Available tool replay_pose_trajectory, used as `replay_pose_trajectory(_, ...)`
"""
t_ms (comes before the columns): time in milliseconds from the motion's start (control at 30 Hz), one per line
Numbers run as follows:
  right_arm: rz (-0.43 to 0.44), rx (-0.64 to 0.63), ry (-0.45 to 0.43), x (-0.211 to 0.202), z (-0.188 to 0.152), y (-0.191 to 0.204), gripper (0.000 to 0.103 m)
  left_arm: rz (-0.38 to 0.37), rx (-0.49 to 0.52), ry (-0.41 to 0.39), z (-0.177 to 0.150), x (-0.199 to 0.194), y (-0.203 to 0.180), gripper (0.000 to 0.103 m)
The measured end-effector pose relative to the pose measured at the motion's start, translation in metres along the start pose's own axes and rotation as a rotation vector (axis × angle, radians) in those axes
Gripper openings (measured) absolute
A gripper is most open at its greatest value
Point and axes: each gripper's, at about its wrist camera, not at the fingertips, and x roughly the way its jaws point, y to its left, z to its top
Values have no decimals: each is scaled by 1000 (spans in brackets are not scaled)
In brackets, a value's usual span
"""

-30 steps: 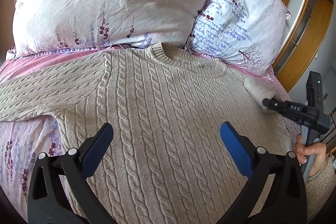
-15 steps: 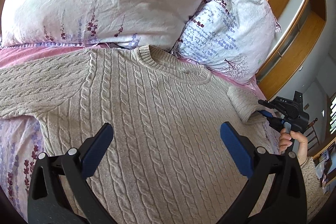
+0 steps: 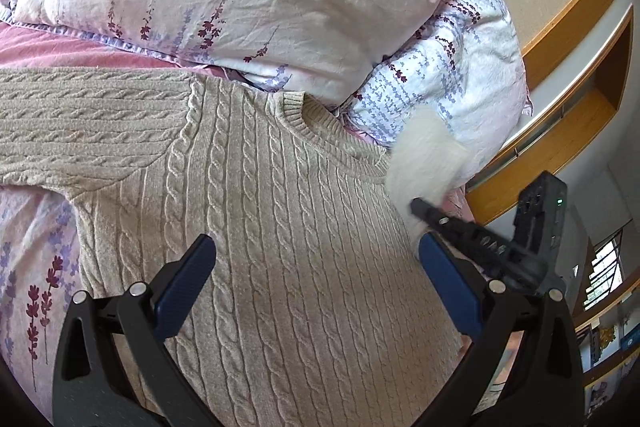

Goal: Fold small clothes
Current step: 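Carry the sleeve across the sweater back with the right gripper and release, then grasp the other sleeve cuff with the left gripper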

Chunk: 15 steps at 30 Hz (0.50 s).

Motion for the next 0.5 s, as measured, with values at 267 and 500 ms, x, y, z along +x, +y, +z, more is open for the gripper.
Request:
replay_pose_trajectory(267, 122, 166, 21, -20, -23, -24, 50, -25, -56, 72, -1, 26, -2, 85)
replay_pose_trajectory(500, 24, 680, -190, -109, -61, -162, 49, -17, -124, 201, -5, 76, -10, 63)
